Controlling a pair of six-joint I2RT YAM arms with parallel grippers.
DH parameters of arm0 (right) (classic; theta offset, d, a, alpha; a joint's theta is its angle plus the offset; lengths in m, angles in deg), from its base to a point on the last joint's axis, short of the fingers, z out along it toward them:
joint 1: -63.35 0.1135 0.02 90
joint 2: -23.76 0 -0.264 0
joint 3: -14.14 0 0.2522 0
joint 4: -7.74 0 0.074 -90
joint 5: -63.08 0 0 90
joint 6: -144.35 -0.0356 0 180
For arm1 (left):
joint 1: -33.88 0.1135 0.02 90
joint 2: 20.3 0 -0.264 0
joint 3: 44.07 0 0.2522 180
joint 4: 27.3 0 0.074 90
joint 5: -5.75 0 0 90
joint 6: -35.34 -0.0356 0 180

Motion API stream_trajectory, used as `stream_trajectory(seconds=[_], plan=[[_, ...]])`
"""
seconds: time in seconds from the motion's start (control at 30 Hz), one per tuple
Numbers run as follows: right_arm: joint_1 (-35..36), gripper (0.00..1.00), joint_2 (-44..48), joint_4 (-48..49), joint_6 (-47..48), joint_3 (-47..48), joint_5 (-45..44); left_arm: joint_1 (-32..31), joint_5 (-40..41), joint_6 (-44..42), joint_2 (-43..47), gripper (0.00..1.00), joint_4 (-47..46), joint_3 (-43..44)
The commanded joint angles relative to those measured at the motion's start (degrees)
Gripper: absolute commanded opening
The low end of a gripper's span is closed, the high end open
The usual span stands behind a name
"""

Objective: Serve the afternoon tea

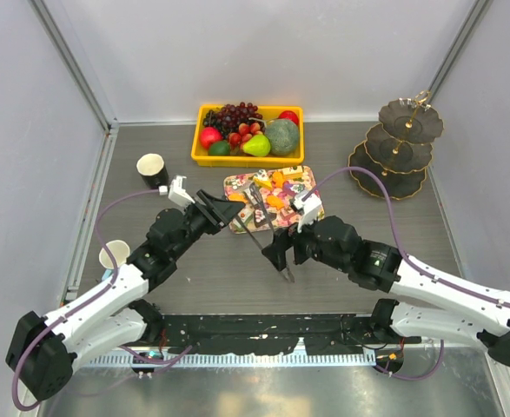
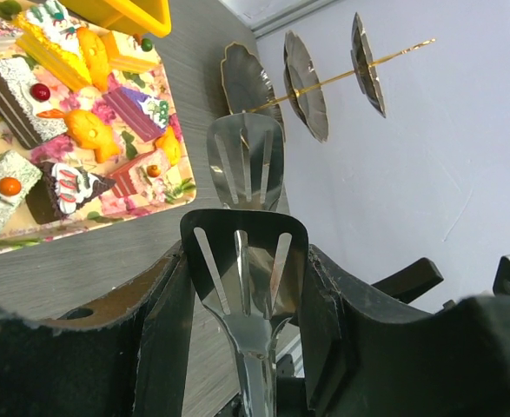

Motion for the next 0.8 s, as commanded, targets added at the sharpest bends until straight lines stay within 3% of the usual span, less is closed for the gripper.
stream_trajectory(seconds=[0.0, 0.3, 0.6, 0.7, 0.77], plan=[[-0.02, 0.95, -3.09, 1.56, 1.26, 3.42, 1.35, -0.28, -0.68, 2.52, -0.11, 0.18, -6.20, -0.45], [-0.02, 0.99, -9.86, 3.04, 0.65, 5.63, 0.11, -0.98, -1.12, 4.28, -1.25, 0.18, -8.05, -0.62], [-0.02, 0.70, -13.82, 2.96, 0.03, 6.86, 3.28, -0.98, -0.59, 5.69, -2.57, 0.22, -9.20, -1.41], [0.06, 0.54, -13.65, 3.05, 0.12, 6.50, 3.54, -1.07, -0.68, 6.04, -2.83, 0.24, -9.11, -1.59], [-0.02, 0.50, -13.38, 3.05, 0.03, 6.33, 3.46, -1.07, -0.59, 6.13, -2.92, 0.27, -9.02, -1.77]])
